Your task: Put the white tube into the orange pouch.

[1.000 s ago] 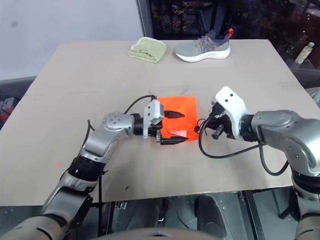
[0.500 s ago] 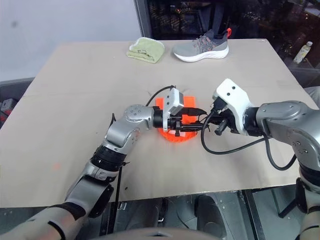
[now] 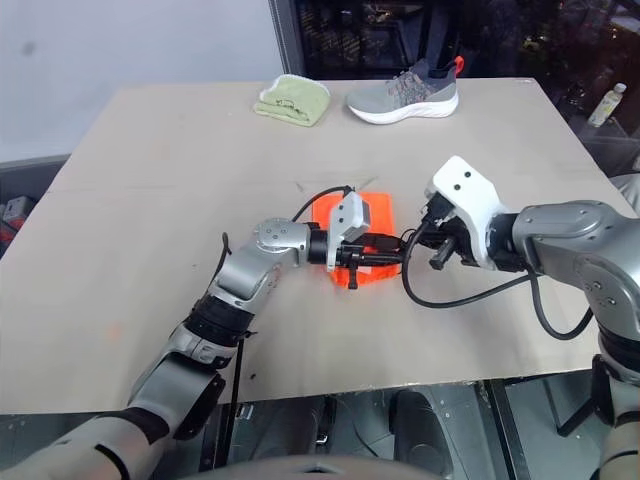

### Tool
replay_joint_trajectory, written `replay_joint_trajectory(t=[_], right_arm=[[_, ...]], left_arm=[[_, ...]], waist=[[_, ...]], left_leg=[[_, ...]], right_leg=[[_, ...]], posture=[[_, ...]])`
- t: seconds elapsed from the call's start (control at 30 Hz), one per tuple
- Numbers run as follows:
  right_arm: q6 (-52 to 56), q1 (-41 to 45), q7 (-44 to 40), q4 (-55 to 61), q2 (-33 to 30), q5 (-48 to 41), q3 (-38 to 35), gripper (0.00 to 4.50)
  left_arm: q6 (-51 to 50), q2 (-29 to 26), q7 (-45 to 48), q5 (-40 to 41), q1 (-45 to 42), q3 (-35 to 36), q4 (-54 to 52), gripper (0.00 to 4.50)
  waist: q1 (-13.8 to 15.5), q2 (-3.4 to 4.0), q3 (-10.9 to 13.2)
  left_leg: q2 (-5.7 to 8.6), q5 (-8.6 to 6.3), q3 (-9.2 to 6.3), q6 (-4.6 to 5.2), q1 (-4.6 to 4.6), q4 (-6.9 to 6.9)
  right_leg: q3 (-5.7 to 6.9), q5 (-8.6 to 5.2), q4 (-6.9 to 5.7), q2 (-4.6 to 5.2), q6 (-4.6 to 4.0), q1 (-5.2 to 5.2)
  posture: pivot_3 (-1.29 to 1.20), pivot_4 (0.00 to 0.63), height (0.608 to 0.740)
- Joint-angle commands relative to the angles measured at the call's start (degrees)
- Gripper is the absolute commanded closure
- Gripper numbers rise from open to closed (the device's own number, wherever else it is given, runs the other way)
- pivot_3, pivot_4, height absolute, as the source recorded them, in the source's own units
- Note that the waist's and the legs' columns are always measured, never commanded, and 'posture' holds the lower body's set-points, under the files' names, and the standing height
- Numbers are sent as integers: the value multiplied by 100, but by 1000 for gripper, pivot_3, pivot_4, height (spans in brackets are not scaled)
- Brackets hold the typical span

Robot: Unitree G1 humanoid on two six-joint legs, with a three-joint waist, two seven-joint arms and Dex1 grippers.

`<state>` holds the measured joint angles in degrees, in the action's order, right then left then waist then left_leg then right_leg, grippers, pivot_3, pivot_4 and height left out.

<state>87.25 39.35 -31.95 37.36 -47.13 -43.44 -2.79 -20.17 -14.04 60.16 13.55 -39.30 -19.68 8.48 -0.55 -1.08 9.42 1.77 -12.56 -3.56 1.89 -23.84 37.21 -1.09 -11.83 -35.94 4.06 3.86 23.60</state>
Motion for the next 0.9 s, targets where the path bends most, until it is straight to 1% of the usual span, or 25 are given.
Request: replay_joint_trajectory(t=[0.03, 0.07, 0.3, 0.33, 0.4, 0.57, 0.77, 0.9], right_arm=[[-70, 169, 15, 70, -106, -15, -207, 4500], [-67, 172, 17, 72, -100, -18, -210, 4500], [-67, 181, 30, 85, -95, -19, -224, 4500], [-65, 177, 35, 91, -94, -18, -227, 4500], [-61, 167, 44, 100, -91, -19, -238, 4500], [-62, 133, 78, 118, -76, -22, -256, 4500], [-121, 113, 265, 41, 3, 98, -364, 4500], [-173, 225, 618, -178, 188, 334, -597, 4500]], left_arm=[[109, 80, -114, -50, -112, 88, 27, 1918], [130, 73, -94, -71, -120, 61, 43, 1426], [336, 165, -58, -176, -144, 27, 199, 1426], [329, 187, -55, -168, -153, 44, 207, 1648], [318, 204, -26, -160, -160, 59, 210, 2242], [294, 200, 21, -141, -141, 83, 190, 4205], [300, 108, 40, -212, 6, 26, 173, 4249], [460, -95, 48, -415, 246, -77, 278, 4249]], waist=[[1, 0, 0], [1, 0, 0], [3, 0, 0], [3, 0, 0], [3, 0, 0], [3, 0, 0], [4, 0, 0], [-6, 1, 0]], left_leg=[[0, 0, 0, 0, 0, 0], [0, 0, 0, 0, 0, 0], [0, 0, 0, 0, 0, 0], [0, 0, 0, 0, 0, 0], [0, 0, 0, 0, 0, 0], [0, 0, 0, 0, 0, 0], [0, 0, 0, 0, 0, 0], [-1, 0, 2, 0, 1, -1]], right_leg=[[0, 0, 0, 0, 0, 0], [0, 0, 0, 0, 0, 0], [0, 0, 0, 0, 0, 0], [0, 0, 0, 0, 0, 0], [0, 0, 0, 1, 0, 0], [0, 0, 0, 0, 0, 0], [0, 0, 0, 1, 0, 0], [-3, 0, 0, 0, 0, 1]], posture=[[0, 150, 740], [0, 150, 740], [0, 150, 740], [0, 150, 740], [0, 150, 740], [0, 150, 740], [0, 150, 740], [0, 150, 740]])
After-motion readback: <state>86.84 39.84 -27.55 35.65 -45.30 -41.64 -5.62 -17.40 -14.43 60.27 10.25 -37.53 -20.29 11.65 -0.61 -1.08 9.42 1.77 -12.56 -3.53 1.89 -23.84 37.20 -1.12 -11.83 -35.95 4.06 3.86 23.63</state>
